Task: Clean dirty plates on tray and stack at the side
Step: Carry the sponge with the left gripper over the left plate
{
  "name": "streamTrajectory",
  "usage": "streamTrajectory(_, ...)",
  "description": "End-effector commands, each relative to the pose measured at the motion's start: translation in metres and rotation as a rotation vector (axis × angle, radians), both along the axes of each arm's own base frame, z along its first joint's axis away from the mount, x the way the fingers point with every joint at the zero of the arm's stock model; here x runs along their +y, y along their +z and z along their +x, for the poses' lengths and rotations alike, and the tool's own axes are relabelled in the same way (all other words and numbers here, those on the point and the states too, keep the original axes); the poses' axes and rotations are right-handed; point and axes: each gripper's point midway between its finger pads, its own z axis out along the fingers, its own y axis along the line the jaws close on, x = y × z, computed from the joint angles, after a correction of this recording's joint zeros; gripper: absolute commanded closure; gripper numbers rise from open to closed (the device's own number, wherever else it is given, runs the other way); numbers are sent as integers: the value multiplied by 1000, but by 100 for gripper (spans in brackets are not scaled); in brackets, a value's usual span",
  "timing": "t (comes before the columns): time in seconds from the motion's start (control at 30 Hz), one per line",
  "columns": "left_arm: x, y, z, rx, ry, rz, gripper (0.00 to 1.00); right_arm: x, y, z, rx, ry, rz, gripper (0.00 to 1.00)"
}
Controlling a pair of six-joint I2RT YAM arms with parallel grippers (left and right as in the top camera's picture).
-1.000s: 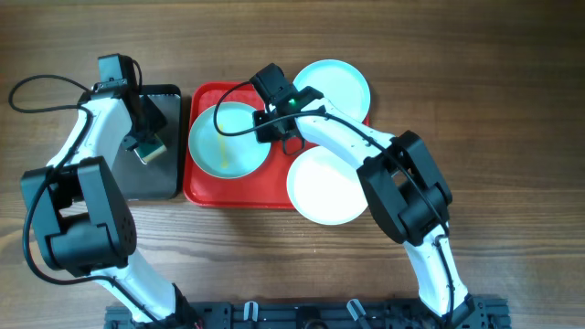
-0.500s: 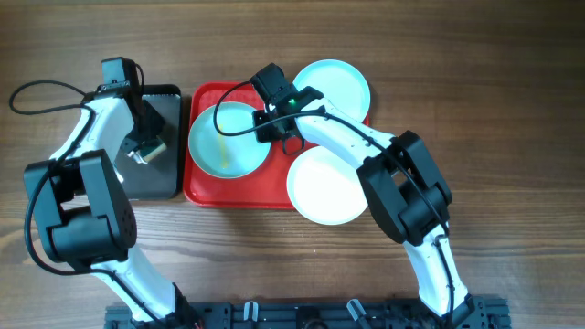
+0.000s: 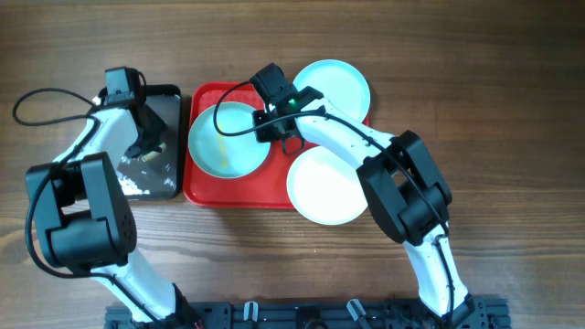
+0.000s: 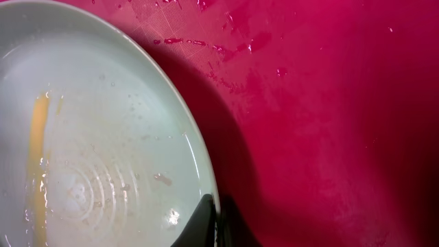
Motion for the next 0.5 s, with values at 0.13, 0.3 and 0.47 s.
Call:
streamTrajectory(0.13,-21,34,12,-15,-225,-62,96,-6,-20,2,-1,-10,-56,96)
streamTrajectory(0.3,-45,118,37,-200,-414,-103,96,-3,-20,-1,17,0,-32,96)
streamTrajectory(0.47,-74,127,25,-180,-495,-142,96,-1,-16,0,68,9,52,96)
